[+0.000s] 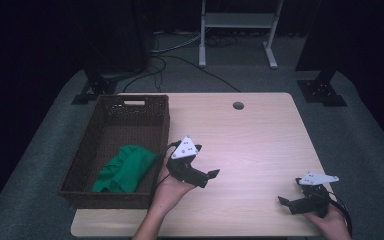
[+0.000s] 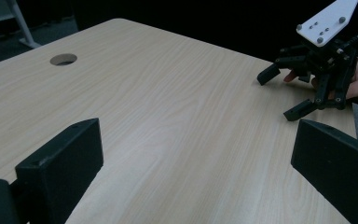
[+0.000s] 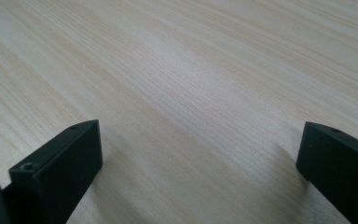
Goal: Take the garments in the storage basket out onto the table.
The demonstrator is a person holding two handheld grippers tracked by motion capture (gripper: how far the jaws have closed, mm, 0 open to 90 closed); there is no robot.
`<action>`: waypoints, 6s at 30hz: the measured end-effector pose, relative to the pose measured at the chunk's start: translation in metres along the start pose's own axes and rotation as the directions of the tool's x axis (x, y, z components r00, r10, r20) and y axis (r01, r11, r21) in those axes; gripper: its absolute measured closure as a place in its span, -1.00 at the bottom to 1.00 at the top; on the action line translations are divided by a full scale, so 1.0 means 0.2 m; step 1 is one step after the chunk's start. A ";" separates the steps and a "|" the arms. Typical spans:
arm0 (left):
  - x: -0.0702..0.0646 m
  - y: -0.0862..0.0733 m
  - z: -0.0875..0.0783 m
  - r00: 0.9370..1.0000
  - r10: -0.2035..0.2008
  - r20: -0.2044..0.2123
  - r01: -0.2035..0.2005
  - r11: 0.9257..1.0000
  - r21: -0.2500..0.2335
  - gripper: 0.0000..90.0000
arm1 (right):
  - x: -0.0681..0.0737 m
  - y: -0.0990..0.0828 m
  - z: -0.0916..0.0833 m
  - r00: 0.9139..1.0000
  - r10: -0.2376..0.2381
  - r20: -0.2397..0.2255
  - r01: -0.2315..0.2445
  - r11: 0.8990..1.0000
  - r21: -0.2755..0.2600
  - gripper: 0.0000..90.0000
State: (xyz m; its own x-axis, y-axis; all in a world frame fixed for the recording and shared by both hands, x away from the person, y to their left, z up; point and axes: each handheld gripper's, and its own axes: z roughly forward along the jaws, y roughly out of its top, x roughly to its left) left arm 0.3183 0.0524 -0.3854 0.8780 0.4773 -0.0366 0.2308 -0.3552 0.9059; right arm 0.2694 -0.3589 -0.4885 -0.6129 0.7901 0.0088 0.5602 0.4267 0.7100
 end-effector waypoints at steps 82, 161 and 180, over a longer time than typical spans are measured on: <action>0.17 0.10 -0.13 0.999 0.013 -0.033 -0.015 0.999 -0.050 -0.97 | 0.00 0.00 0.00 1.000 0.001 0.000 -0.001 1.000 0.000 -1.00; 0.34 0.00 -0.38 0.985 -0.047 -0.165 0.036 0.997 -0.070 -0.97 | 0.00 0.00 0.00 1.000 0.001 0.000 -0.001 1.000 0.000 -1.00; 0.38 -0.02 -0.44 0.978 -0.058 -0.198 0.045 0.996 -0.071 -0.97 | 0.00 0.00 0.00 1.000 0.000 0.000 0.000 1.000 0.000 -1.00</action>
State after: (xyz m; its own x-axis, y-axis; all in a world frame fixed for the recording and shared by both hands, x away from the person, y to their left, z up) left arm 0.3470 0.1602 -0.3544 0.7626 0.6469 -0.0051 0.2395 -0.2751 0.9311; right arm 0.2694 -0.3589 -0.4885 -0.6126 0.7903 0.0091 0.5605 0.4264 0.7099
